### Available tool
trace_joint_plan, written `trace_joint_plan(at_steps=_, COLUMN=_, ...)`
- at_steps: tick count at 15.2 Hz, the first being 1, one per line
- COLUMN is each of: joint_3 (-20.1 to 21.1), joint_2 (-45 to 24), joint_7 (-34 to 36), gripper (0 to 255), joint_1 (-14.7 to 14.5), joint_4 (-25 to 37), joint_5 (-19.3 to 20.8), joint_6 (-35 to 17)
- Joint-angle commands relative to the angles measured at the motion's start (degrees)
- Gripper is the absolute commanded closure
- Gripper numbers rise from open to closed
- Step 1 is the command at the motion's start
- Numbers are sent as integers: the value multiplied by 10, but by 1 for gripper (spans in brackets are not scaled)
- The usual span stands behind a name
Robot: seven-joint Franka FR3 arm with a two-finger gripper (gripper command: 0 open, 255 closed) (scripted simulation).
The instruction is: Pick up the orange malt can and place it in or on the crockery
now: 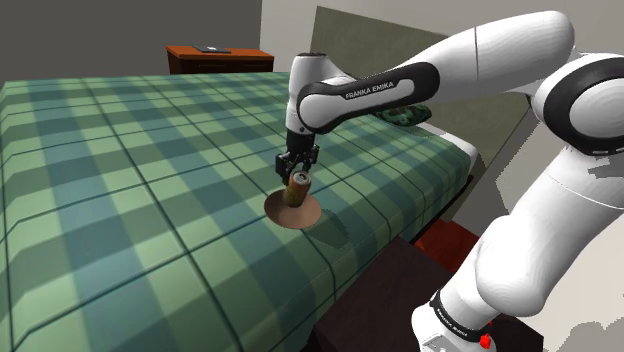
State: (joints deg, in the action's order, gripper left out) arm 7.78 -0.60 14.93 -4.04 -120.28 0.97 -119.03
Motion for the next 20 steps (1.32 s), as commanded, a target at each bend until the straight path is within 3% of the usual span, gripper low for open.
trace_joint_plan(at_steps=1, joint_3=0, joint_2=-7, joint_7=0, gripper=255, joint_1=0, joint_4=-6, joint_5=1, joint_6=-14)
trace_joint_plan(at_steps=10, joint_3=0, joint_2=-11, joint_7=1, gripper=255, joint_1=0, joint_4=-12, joint_5=2, joint_6=-24)
trace_joint_plan(at_steps=11, joint_3=0, joint_2=-11, joint_7=1, gripper=0, joint_1=0, joint_4=-13, joint_5=2, joint_6=-24)
trace_joint_plan(at_steps=16, joint_3=0, joint_2=-11, joint_7=1, gripper=0, joint_1=0, joint_4=-12, joint_5=2, joint_6=-24)
trace_joint_plan(at_steps=20, joint_3=0, joint_2=13, joint_7=-2, gripper=0, joint_1=0, joint_4=35, joint_5=-2, joint_6=47)
